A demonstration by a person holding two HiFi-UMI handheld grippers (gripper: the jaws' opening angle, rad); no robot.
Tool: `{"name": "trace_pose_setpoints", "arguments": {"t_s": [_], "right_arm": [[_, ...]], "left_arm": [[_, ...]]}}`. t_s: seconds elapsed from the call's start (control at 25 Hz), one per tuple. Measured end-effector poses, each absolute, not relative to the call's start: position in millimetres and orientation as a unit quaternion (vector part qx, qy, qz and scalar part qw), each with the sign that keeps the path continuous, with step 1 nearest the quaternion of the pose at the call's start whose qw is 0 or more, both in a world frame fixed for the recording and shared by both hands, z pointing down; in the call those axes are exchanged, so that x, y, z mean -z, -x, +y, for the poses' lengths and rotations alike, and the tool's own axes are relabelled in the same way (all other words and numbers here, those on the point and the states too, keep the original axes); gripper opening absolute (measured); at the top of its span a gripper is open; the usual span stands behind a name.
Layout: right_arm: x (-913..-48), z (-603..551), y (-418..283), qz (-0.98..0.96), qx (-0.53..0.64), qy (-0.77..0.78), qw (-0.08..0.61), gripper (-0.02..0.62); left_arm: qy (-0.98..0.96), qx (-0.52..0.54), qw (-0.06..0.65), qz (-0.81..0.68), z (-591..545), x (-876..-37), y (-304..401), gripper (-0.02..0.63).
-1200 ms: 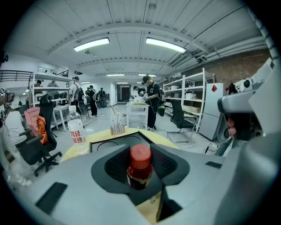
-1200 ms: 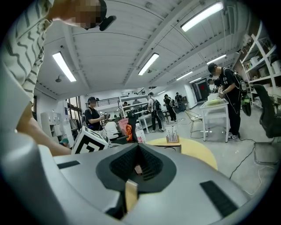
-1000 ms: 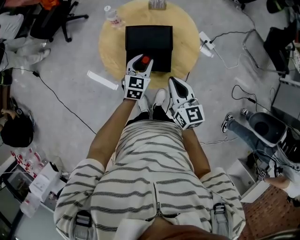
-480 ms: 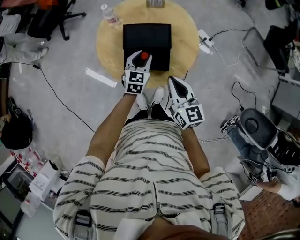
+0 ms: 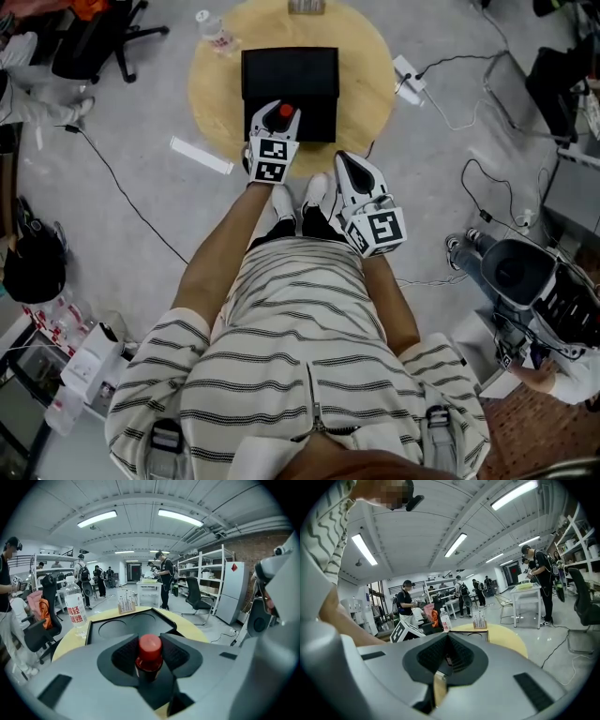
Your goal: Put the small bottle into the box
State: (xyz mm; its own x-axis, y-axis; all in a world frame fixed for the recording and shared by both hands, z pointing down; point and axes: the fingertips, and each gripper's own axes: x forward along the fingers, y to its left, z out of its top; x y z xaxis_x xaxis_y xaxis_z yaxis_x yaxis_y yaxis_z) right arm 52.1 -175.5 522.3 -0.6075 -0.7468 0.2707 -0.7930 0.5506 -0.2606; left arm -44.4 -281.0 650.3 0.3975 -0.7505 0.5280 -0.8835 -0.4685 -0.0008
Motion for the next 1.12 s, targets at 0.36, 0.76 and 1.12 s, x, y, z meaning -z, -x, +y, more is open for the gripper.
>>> {"name": "trace_pose_setpoints", "arguments": {"t_s": [0.36, 0.76, 1.12], "right_arm": [[-522, -176, -58, -0.875, -0.177, -0.445, 0.066, 0.018], [-526, -174, -64, -0.873, -0.177, -0.450, 0.070, 0.017], [-526, -172, -62, -0.874, -0.175, -0.448, 0.073, 0.017]], "left_arm": [[-0.819, -0.258, 0.150, -0.490, -283, -666, 37, 0.156], [-0.815, -0.262, 0.155, -0.492, -285, -675, 39, 0.156], [-0.815, -0.266, 0.161, -0.490, -283, -678, 38, 0.156]]}}
